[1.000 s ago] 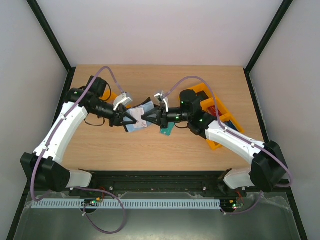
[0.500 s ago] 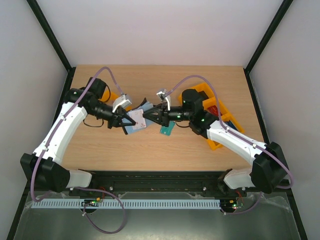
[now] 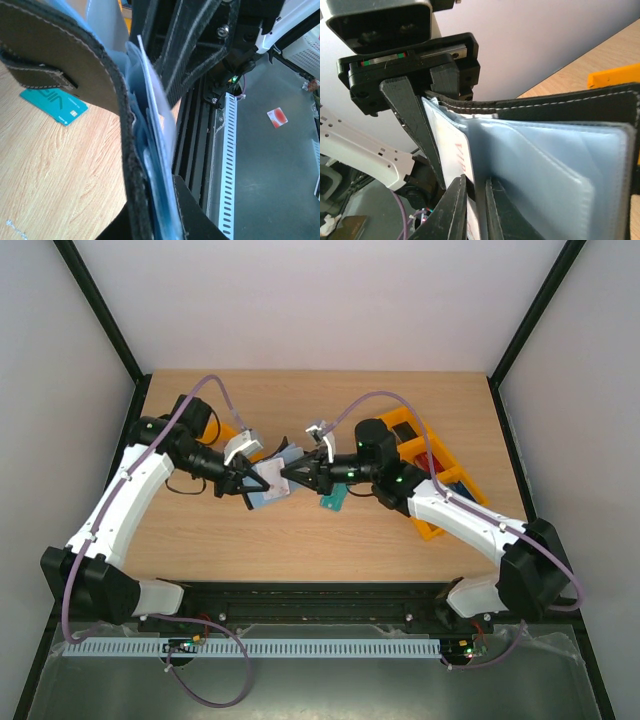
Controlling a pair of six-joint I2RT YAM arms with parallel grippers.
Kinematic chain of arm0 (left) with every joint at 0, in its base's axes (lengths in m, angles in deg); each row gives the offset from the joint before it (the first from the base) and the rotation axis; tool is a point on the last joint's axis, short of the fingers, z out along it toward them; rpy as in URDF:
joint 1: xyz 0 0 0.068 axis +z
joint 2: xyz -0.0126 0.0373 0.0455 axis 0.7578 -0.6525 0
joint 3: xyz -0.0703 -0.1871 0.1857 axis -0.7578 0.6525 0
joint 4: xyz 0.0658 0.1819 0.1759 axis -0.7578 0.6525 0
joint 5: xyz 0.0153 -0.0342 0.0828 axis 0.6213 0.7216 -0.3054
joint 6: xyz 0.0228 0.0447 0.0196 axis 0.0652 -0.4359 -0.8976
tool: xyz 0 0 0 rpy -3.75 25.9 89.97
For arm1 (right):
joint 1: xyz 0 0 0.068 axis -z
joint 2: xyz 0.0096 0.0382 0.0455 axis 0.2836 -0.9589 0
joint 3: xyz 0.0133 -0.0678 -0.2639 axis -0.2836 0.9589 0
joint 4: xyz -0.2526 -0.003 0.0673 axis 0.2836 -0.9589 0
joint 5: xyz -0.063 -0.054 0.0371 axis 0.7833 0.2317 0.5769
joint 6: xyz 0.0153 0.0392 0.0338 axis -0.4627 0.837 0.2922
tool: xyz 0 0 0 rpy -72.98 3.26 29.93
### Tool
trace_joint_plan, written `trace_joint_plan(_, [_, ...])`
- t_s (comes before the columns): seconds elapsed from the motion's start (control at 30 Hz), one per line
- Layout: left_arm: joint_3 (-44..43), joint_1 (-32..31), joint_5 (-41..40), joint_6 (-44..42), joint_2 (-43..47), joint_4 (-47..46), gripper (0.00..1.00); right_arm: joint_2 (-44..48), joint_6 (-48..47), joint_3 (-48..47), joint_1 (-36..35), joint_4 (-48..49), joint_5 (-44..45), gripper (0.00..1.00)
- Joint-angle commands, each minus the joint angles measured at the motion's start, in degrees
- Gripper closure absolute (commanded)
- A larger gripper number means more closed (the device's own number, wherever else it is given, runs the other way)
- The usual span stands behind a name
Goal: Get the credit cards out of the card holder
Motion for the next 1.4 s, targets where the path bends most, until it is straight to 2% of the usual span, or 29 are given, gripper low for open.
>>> trace_joint_plan(0.0, [-1.2,-0.2,4.4,-1.9,0.5,0.7,0.98,-2.0,-1.4,-2.7,-1.8,-2.1,0.3,0.91])
trace_joint_plan(0.17, [-1.2,-0.2,4.4,-2.0,0.4,0.8,0.98,-0.8,0.5,-1.5,-1.8,1.9,-1.6,0.94])
trace_joint_plan(0.23, [-1.3,-0.2,4.4,-1.9,0.3,0.7,0.98,-0.6,1.6,-1.2,-1.8,3.4,-3.5,0.98])
trace_joint_plan(0.27, [-1.3,-0.2,4.4,-1.7,0.4,0.6,0.97,-0.3,1.6,-1.0,-1.8,3.9,-3.9,0.98])
trace_joint_plan(0.4, [-1.0,-0.2,4.3,-1.5,0.6,0.3,0.80,1.7,1.0,1.0,-0.7,4.4,-3.3,0.98])
trace_joint_plan(0.67, [-0.6,-0.2,4.4,-1.5,0.8,0.1,0.79,5.3,1.3,3.7,2.6,3.6,-3.2,0.98])
trace_joint_plan(0.77, [-0.6,-0.2,4.4,-1.4,0.9,0.1,0.80,5.9,0.3,3.6,3.3,1.9,-3.2,0.98])
trace_joint_plan(0.87, [-0.8,-0.2,4.4,-1.3,0.9,0.1,0.95,6.2,-0.4,3.3,3.5,0.7,-3.7,0.98])
trace_joint_plan(0.9, [-0.8,-0.1,4.4,-1.2,0.9,0.0,0.97,6.3,-0.9,3.2,3.5,-0.1,-3.5,0.98])
trace_joint_plan(1.2, [-0.5,1.3,4.4,-0.1,1.4,-1.2,0.98,8.9,-4.6,3.3,6.5,-6.0,-2.3,0.98])
trace_joint_plan(1.37, [-0.1,2.7,4.1,1.6,2.0,-2.7,0.98,11.9,-6.6,3.3,10.4,-10.8,1.5,0.98])
